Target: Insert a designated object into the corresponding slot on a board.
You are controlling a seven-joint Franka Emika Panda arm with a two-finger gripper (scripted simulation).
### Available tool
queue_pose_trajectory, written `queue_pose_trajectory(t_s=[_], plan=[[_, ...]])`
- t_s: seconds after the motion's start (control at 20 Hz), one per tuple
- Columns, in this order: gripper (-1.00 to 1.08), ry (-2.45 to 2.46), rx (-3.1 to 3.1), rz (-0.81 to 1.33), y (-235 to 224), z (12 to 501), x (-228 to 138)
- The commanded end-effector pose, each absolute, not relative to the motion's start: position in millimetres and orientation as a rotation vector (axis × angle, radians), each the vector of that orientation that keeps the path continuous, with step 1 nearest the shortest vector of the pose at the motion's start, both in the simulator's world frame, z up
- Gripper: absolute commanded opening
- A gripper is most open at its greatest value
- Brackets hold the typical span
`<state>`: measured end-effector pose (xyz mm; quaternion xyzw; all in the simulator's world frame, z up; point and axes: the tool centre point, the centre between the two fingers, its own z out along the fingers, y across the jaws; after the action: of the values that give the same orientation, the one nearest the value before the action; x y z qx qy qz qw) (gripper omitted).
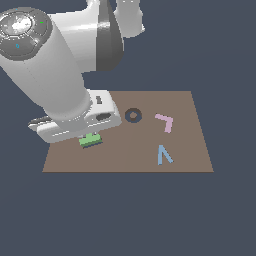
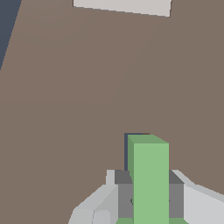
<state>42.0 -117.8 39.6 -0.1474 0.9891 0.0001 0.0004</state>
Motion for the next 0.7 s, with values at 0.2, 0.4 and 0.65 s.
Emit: queue_pose_trajectory(t_s=[0.2,0.4,0.65], plan=[[-1.00,3.103,-0.486,0.000,-117.8,39.6,42.8],[-1.00,3.102,-0.490,0.000,-117.8,32.0,43.1],[1.00,3.102,-0.491,0.000,-117.9,29.8,43.1]])
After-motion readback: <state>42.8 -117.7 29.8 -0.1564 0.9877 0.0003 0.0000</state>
